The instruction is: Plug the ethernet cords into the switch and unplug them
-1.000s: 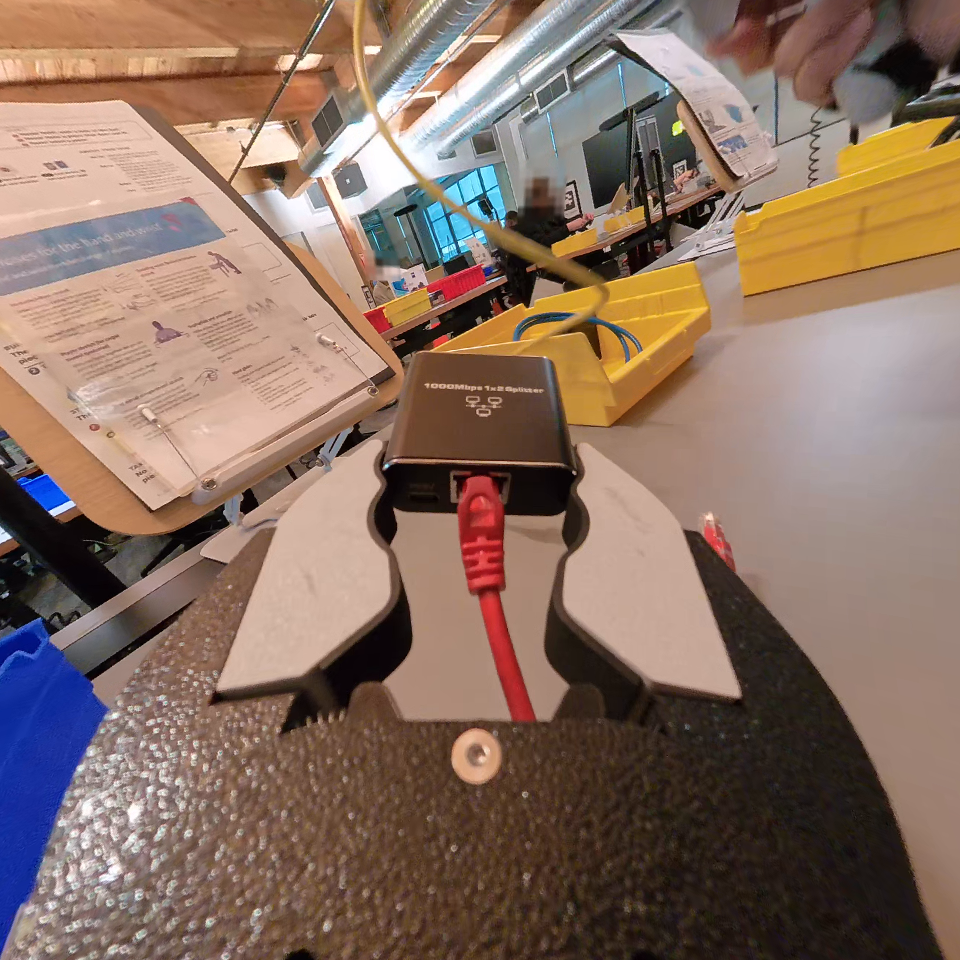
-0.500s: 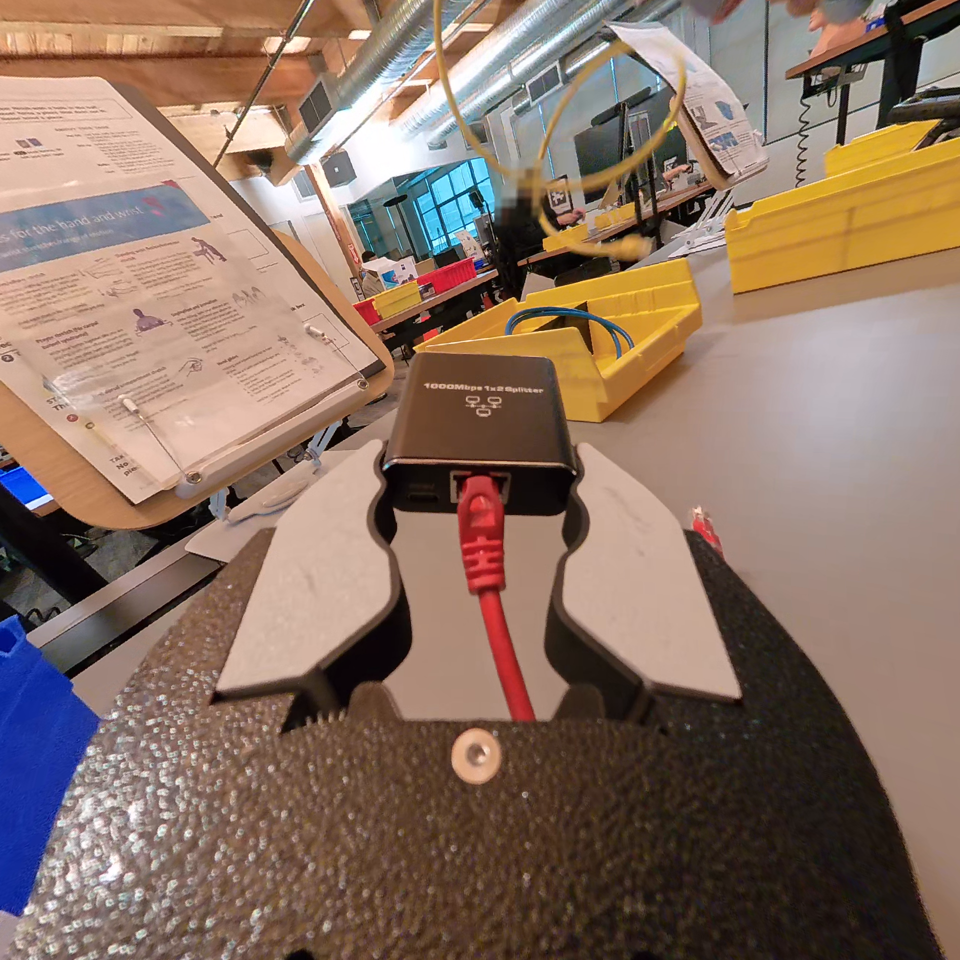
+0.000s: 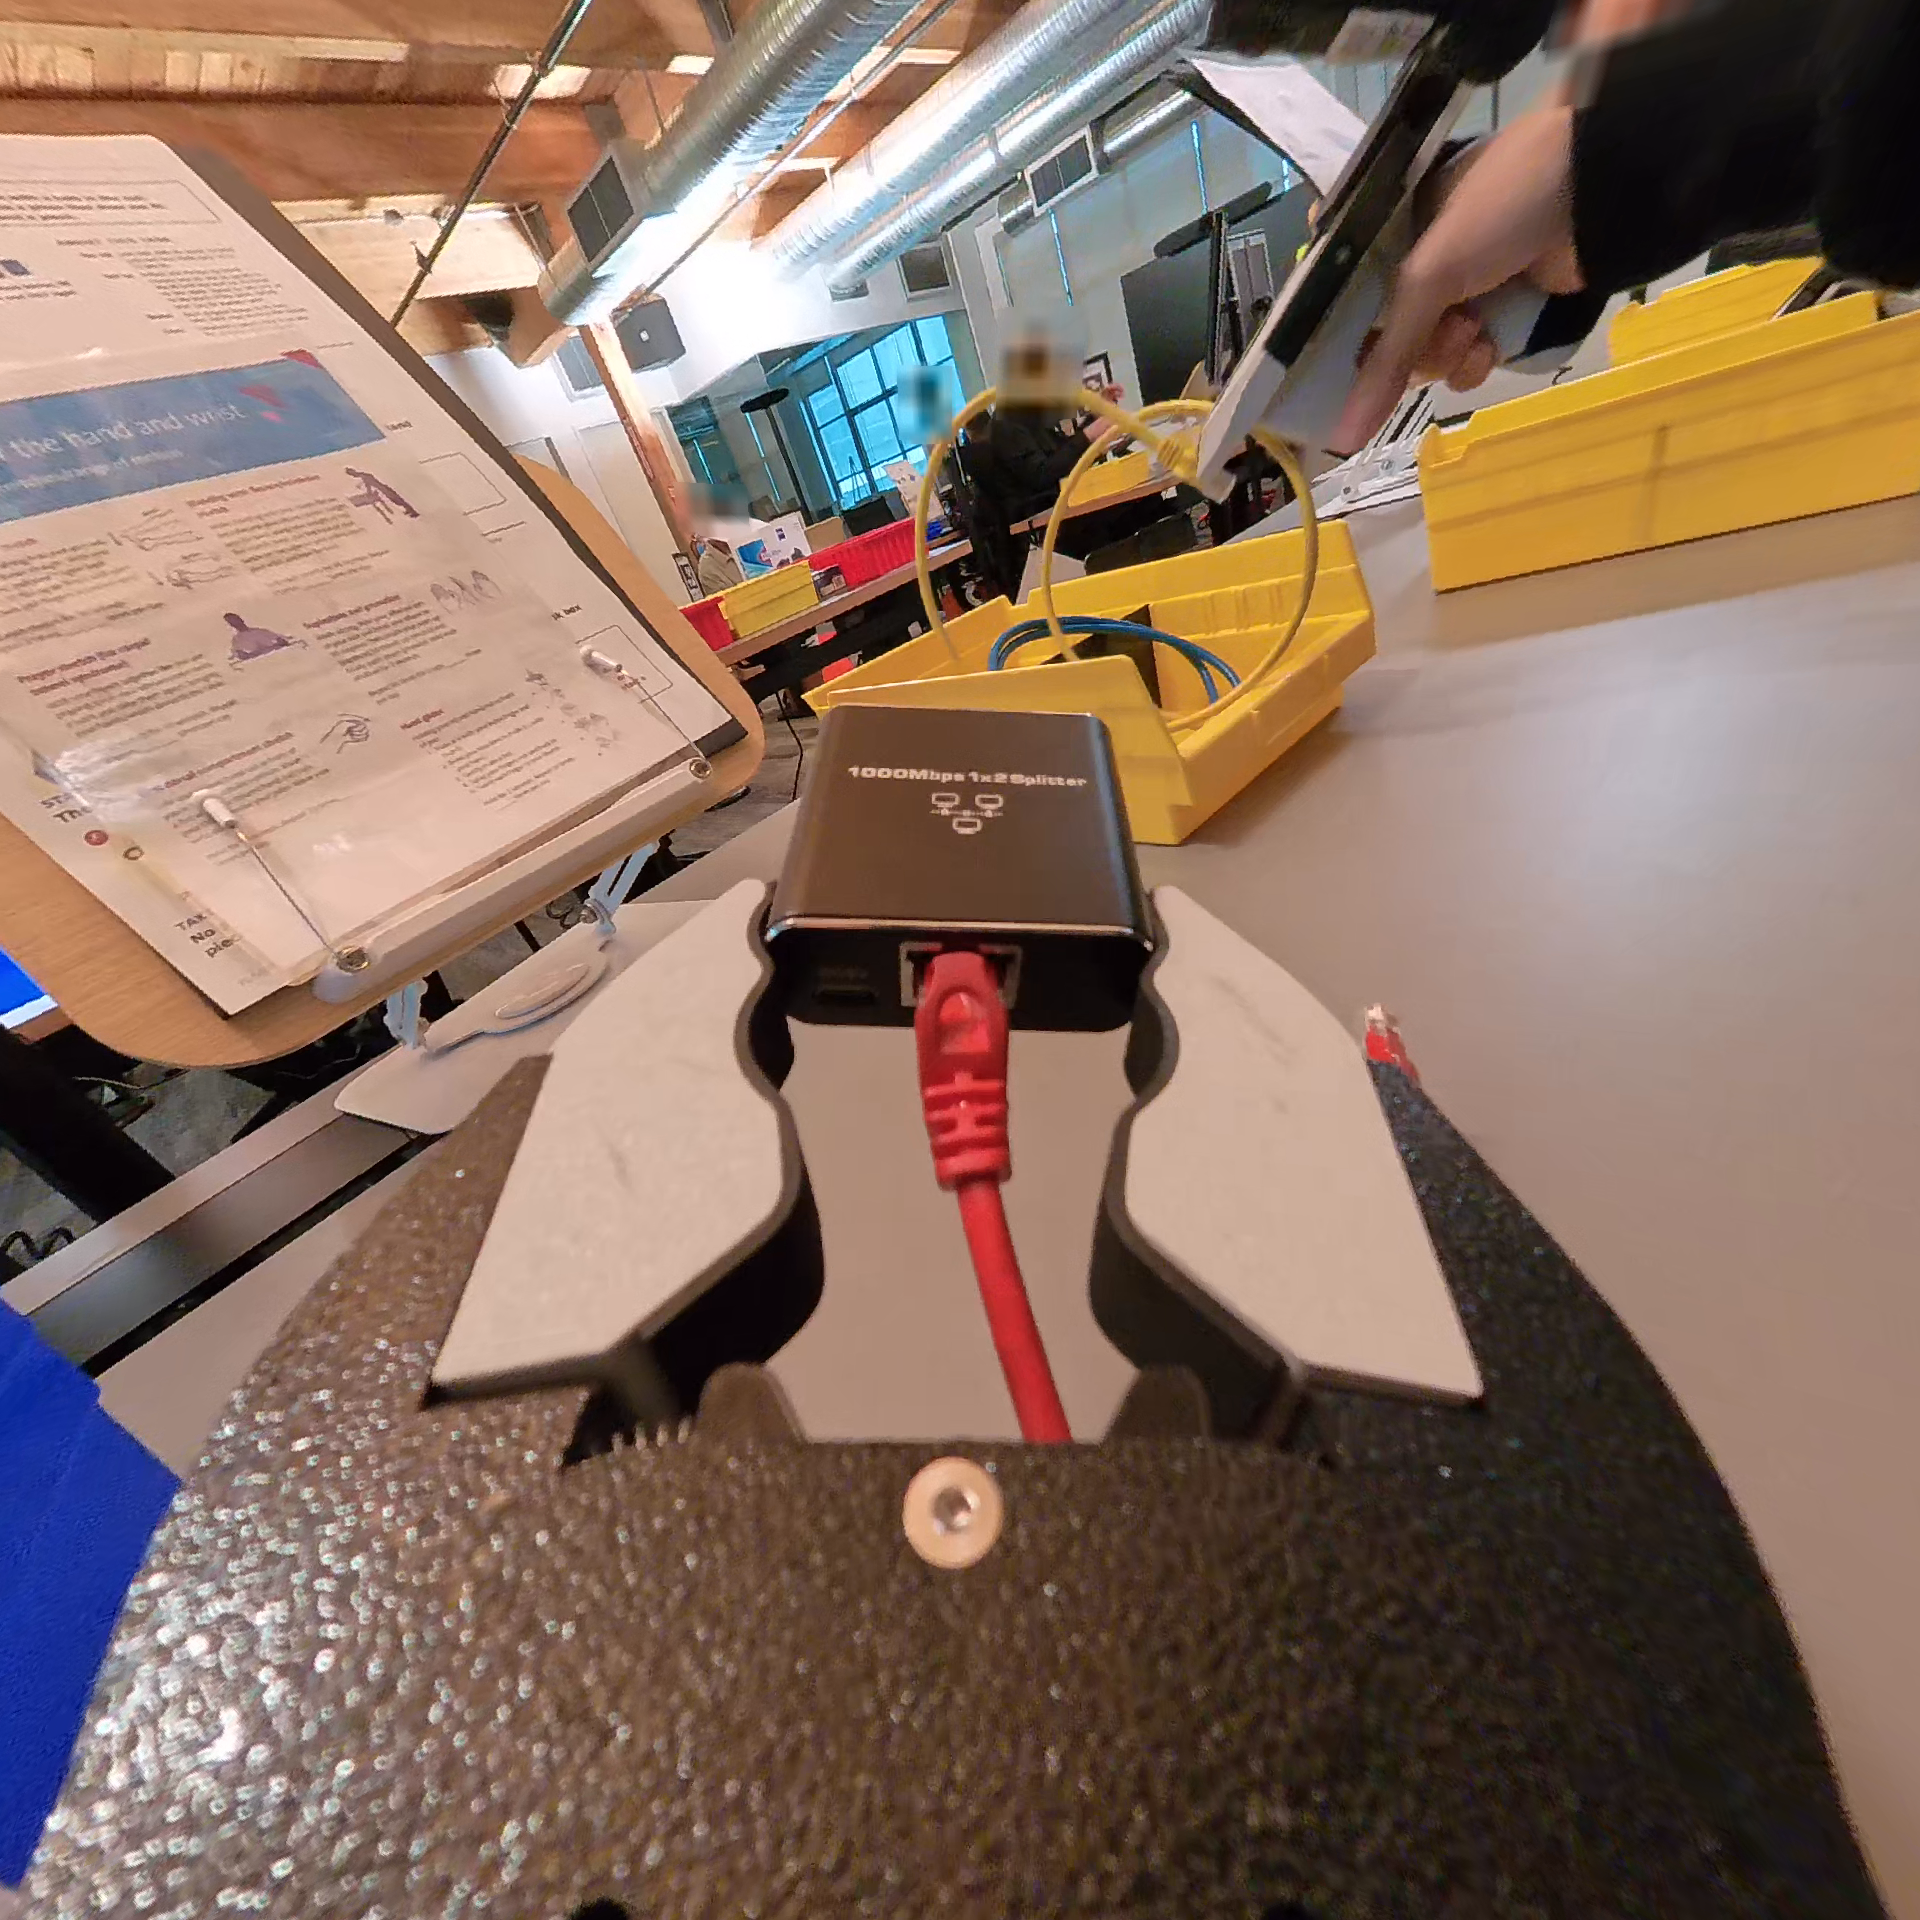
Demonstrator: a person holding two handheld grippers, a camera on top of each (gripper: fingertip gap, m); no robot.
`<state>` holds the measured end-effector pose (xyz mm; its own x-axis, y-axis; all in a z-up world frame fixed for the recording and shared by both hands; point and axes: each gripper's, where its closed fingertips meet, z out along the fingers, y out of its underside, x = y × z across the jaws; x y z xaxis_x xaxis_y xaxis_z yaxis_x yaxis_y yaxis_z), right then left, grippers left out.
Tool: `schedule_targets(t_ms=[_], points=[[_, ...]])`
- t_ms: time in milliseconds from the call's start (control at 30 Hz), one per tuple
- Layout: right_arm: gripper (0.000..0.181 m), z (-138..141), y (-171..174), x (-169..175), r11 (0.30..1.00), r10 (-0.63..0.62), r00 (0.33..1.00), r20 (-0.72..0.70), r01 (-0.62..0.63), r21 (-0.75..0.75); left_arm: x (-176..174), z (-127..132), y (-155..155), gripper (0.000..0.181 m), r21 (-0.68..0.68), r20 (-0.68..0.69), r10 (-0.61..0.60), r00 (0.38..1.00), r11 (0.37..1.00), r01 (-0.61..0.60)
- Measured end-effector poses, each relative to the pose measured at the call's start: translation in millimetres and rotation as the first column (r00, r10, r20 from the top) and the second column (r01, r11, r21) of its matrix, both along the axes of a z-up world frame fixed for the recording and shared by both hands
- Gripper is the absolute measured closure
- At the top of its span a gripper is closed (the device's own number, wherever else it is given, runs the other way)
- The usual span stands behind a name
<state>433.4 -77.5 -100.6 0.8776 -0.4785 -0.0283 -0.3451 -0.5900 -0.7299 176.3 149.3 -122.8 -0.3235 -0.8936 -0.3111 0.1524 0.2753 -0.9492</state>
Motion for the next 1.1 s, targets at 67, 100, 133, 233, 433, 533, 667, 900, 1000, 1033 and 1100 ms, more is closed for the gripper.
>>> schedule_targets(t_ms=[67,100,133,233,433,533,667,900,1000,1033,1100], points=[[0.168,-10,1,8,0.999,-0.034,0.998,-0.058,0.035,0.03,0,0,-1,0.119,0.006,-0.002,-0.004,1.0,1.0,0.004],[0.169,-14,-2,16,0.995,-0.083,0.994,-0.074,0.087,0.04,0,-1,-2,0.119,0.008,-0.003,-0.005,1.0,1.0,0.005],[0.169,-18,-7,26,0.989,-0.14,0.987,-0.085,0.143,0.035,0,-1,-2,0.119,0.008,-0.002,-0.005,1.0,1.0,0.005],[0.169,-32,-23,50,0.975,-0.217,0.976,-0.014,0.217,-0.043,0,0,-1,0.119,0.001,-0.003,-0.005,1.0,1.0,0.005],[0.168,-18,-15,72,0.963,-0.082,0.942,0.324,0.158,-0.217,0,-1,-2,0.119,-0.001,-0.007,-0.01,1.0,1.0,0.01],[0.168,-2,-5,77,0.954,0.004,0.922,0.387,0.112,-0.277,1,-1,-2,0.119,-0.002,-0.008,-0.01,1.0,1.0,0.01],[0.169,2,9,74,0.978,0.0,0.965,0.262,0.055,-0.2,1,-1,-1,0.119,-0.008,-0.011,-0.013,1.0,1.0,0.013],[0.168,-68,-20,63,0.954,-0.126,0.992,-0.014,0.117,-0.276,1,-2,-2,0.119,-0.015,-0.018,-0.021,1.0,1.0,0.021],[0.159,-78,-23,58,0.952,-0.108,0.994,-0.024,0.097,-0.289,1,-3,-3,0.119,-0.013,-0.025,-0.023,0.999,1.0,0.022],[0.157,-77,-22,56,0.953,-0.094,0.995,-0.024,0.083,-0.291,1,-3,-3,0.119,-0.013,-0.026,-0.022,0.999,1.0,0.022],[0.146,-69,-20,56,0.957,-0.081,0.997,0.004,0.079,-0.28,2,-4,-2,0.119,-0.015,-0.028,-0.022,0.999,1.0,0.022]])
